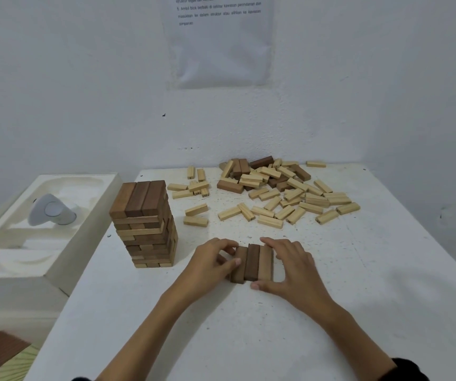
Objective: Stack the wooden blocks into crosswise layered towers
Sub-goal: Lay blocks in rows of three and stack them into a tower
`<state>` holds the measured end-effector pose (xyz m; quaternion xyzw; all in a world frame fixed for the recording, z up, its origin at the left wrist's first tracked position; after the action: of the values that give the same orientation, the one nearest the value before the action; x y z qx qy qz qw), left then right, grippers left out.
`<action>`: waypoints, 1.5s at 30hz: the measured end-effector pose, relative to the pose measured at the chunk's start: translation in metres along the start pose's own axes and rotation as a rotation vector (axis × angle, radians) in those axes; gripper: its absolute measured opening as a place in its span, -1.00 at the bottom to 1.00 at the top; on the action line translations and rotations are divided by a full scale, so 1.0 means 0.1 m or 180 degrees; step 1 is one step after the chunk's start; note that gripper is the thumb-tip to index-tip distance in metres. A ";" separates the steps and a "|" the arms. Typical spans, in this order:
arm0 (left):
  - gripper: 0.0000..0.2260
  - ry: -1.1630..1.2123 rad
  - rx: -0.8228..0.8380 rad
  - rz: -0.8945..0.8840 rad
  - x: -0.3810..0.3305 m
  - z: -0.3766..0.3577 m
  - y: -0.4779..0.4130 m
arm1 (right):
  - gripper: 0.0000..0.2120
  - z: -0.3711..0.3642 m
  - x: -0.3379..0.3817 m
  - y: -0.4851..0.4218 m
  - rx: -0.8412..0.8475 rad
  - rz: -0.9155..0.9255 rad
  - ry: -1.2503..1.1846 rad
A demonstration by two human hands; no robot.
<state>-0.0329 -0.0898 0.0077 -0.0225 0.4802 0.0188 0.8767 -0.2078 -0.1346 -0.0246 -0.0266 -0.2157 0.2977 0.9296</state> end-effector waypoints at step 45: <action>0.02 -0.0881 0.0790 -0.0071 0.27 -0.14 0.18 | -0.27 0.20 -0.35 0.05 0.0490 -0.0126 -0.0572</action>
<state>-0.0309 -0.0726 -0.0232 0.0833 0.3534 -0.0475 0.9306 -0.2446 -0.1523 -0.0208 0.0759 -0.2752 0.2962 0.9115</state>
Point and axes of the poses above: each hand's wrist, its own y-axis away from the middle knuckle, its own z-axis out of the back of the hand, x = y × z, the point moved 3 cm from there along -y, towards the middle knuckle, and after that the axes turned 10 degrees about y, right-handed, at the moved point
